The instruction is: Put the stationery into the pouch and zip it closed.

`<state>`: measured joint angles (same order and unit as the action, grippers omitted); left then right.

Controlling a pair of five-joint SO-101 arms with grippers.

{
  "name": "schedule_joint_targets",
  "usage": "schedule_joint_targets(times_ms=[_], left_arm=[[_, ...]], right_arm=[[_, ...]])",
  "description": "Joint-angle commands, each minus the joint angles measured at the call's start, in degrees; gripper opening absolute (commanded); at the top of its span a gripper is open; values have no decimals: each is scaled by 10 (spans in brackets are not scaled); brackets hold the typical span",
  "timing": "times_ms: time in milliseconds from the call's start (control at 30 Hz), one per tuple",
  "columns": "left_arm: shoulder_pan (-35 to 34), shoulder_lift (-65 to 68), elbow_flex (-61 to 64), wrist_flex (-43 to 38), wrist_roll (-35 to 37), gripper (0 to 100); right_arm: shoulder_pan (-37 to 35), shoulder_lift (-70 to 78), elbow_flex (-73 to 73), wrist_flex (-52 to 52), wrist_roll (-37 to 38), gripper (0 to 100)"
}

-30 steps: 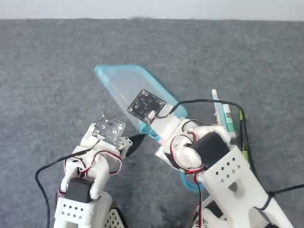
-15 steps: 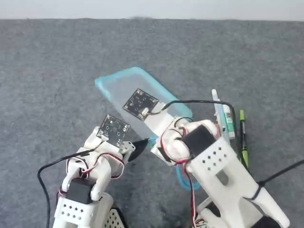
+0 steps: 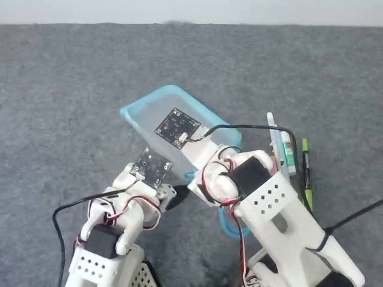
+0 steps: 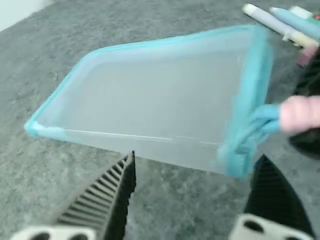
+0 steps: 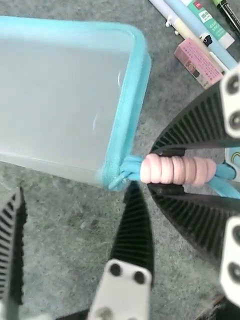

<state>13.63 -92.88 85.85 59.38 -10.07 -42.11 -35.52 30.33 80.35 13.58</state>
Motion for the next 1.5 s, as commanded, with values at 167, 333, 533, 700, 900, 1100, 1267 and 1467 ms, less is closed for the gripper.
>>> schedule_joint_targets(times_ms=[167,333,533,700,900,1100,1267,1467], left_arm=[[-7,-6,-21,-42,6,348],[-51,-5,1,-84,-1,346],[-84,-5,22,-103,-11,345],[-108,-5,20,-111,-9,345],[-105,-5,11,-108,-6,345],[-104,-6,8,-105,-5,345],[-106,-6,11,-108,-5,345],[-108,-6,11,-106,-5,345]], right_arm=[[-18,-5,-41,16,-8,6],[-18,-5,-52,43,15,6],[-16,-5,-76,76,39,6],[7,-4,-74,77,60,6],[34,-3,-1,38,67,6],[34,3,86,-53,58,6],[35,2,88,-58,30,6],[36,2,111,-65,29,6]])
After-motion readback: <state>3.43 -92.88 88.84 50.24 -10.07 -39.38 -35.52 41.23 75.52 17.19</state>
